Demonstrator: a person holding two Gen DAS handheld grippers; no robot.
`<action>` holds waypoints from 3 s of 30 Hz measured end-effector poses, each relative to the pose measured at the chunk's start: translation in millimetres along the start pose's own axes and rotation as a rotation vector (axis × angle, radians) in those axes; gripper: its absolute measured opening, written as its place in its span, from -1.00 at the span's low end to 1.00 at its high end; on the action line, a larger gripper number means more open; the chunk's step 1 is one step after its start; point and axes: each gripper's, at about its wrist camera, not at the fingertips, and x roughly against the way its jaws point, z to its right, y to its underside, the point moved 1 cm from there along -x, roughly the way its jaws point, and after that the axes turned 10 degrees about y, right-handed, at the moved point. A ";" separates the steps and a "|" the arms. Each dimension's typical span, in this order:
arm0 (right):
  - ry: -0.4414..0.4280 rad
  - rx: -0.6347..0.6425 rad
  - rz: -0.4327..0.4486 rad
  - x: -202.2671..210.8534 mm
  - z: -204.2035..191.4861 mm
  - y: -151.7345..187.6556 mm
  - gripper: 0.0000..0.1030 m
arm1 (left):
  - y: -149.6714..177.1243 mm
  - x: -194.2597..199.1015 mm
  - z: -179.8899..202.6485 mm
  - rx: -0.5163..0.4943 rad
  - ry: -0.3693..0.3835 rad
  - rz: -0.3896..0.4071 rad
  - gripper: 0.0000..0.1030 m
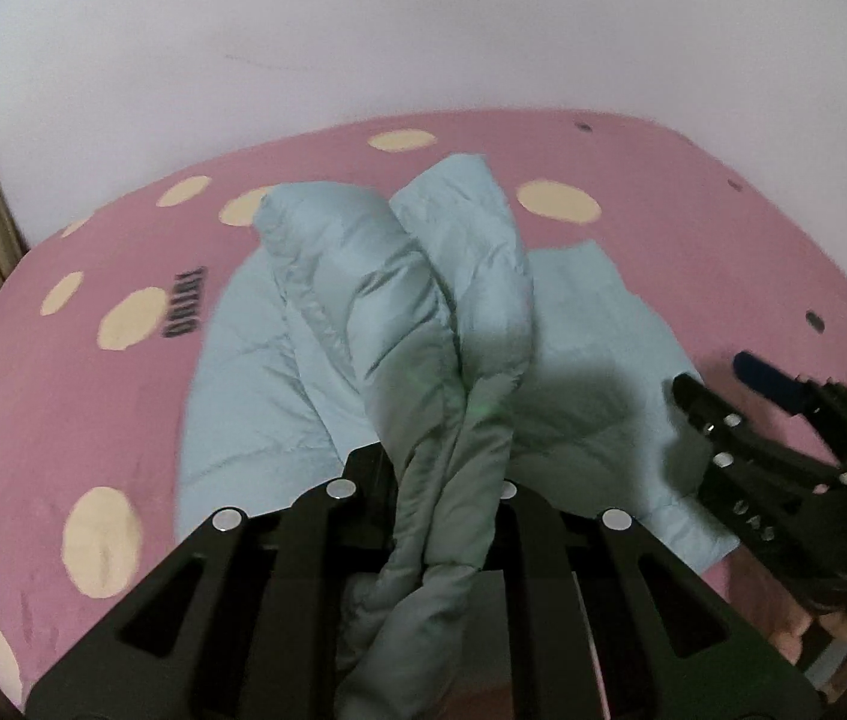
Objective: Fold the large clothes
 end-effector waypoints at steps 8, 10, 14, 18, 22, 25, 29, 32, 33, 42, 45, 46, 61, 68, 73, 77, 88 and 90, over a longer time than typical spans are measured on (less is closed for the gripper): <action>0.030 -0.057 -0.054 -17.7 45.7 13.8 0.00 | 17.5 -47.4 41.8 -0.067 -0.017 -0.055 -0.80; 0.033 -0.066 -0.062 -21.7 51.9 15.0 0.00 | 23.4 -51.1 51.7 -0.083 -0.030 -0.047 -0.80; 0.036 -0.083 -0.073 -27.1 62.6 16.1 0.00 | 28.9 -52.1 65.1 -0.098 -0.056 -0.019 -0.73; 0.034 -0.105 -0.073 -25.6 70.8 16.7 0.00 | 30.4 -39.1 74.1 -0.085 -0.038 -0.005 -0.27; 0.035 -0.107 -0.064 -21.3 71.7 14.7 0.00 | 28.8 -12.5 85.8 -0.088 0.003 0.044 0.02; 0.034 -0.104 -0.062 -18.4 71.4 13.5 0.01 | 27.5 15.6 93.5 -0.115 0.014 0.098 0.12; 0.034 -0.096 -0.050 -11.1 69.0 12.4 0.01 | 25.8 46.8 85.5 -0.102 0.007 0.140 0.15; 0.029 -0.080 -0.036 -2.7 61.1 10.3 0.01 | 28.6 62.7 66.9 -0.066 -0.027 0.161 0.16; 0.027 -0.073 -0.031 -0.1 58.6 10.0 0.01 | 30.1 67.0 57.9 -0.051 -0.043 0.167 0.16; -0.043 0.011 -0.004 17.3 7.8 -2.5 0.17 | 45.4 79.3 -53.8 0.151 -0.201 0.187 0.28; -0.094 0.017 -0.005 18.4 -12.2 -13.4 0.28 | 52.3 72.2 -91.5 0.230 -0.228 0.163 0.29; -0.110 0.014 -0.003 18.8 -17.9 -17.1 0.32 | 54.6 70.5 -99.5 0.248 -0.232 0.158 0.29; -0.206 0.027 -0.186 -30.2 -70.3 -15.7 -0.42 | 65.4 23.3 -110.3 0.283 -0.105 0.089 0.29; -0.229 0.022 -0.157 -15.6 -49.9 -31.0 -0.74 | 40.8 25.5 -88.9 0.238 -0.053 0.117 0.29; -0.150 0.030 -0.167 -30.7 -21.0 -21.5 -0.74 | 30.9 -5.4 -52.1 0.142 -0.025 0.047 0.30; -0.136 0.025 -0.213 -56.8 -2.6 -6.7 -0.71 | 31.4 -28.2 -35.5 0.114 -0.030 0.001 0.32; -0.170 -0.012 -0.254 -91.2 6.1 13.3 -0.69 | 39.3 -72.9 -27.7 0.071 -0.058 -0.074 0.30; -0.171 -0.017 -0.244 -87.2 7.1 12.0 -0.63 | 38.9 -68.7 -26.7 0.058 -0.066 -0.055 0.29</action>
